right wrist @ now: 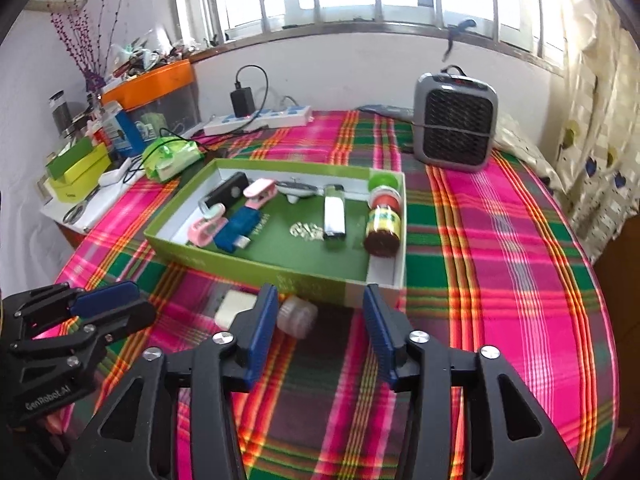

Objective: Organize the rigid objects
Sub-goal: 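Lift both open tools out of the box toward the white charger and cap, then grasp the white cylindrical cap with the right tool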

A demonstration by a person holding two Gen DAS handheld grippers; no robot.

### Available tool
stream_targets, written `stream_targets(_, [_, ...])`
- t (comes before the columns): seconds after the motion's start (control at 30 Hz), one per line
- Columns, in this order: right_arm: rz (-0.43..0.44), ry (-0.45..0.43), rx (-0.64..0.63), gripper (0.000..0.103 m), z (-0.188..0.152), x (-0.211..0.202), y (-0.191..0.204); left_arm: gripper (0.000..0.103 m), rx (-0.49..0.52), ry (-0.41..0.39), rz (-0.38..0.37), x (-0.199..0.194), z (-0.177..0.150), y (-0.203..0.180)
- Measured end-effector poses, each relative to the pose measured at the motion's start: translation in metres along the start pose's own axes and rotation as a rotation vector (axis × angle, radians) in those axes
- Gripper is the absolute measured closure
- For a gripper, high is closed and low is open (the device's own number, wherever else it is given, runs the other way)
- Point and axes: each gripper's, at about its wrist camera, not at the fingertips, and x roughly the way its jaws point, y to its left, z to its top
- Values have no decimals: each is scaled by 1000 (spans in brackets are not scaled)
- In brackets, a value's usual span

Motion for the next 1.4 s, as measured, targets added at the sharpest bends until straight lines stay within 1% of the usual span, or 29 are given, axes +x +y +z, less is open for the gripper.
stream_targets(0.13, [-3,13,24,53,-8,3,-2,72,-8,8,-6,3,-3,2])
stream_targets(0.27, [27,45,59,53,-12,13,-2,72,-9,19,-11,6,-5,3])
stream_targets(0.43, [35,62,63,53,-12,21,3,72,-14,25,-17,9,-7,4])
stream_targets(0.53, [11,68,72,53,-9,26,6,72,-19,28,-20,10,-7,6])
stream_targets(0.63, [20,85,81,53,-6,32,8,72,-19,29,-20,10,-7,6])
stream_targets(0.77, [0,92,73,53,-5,37,13,72,-14,33,-26,12,-7,5])
stream_targets(1.0, [-9,91,96,53,-3,39,11,72,-14,39,-31,14,-7,4])
stream_targets(1.03, [-9,90,100,54,-3,39,11,72,-13,40,-33,15,-7,4])
stream_targets(1.1, [-10,87,113,64,-3,38,8,72,-11,44,-34,16,-7,3])
stream_targets(1.2, [-5,90,127,70,-4,38,5,72,-9,49,-35,18,-6,3])
stream_targets(1.37, [-10,99,110,75,-6,40,7,72,-8,51,-36,18,-5,4])
stream_targets(1.4, [-11,100,107,81,-6,40,7,72,-8,53,-34,19,-5,3])
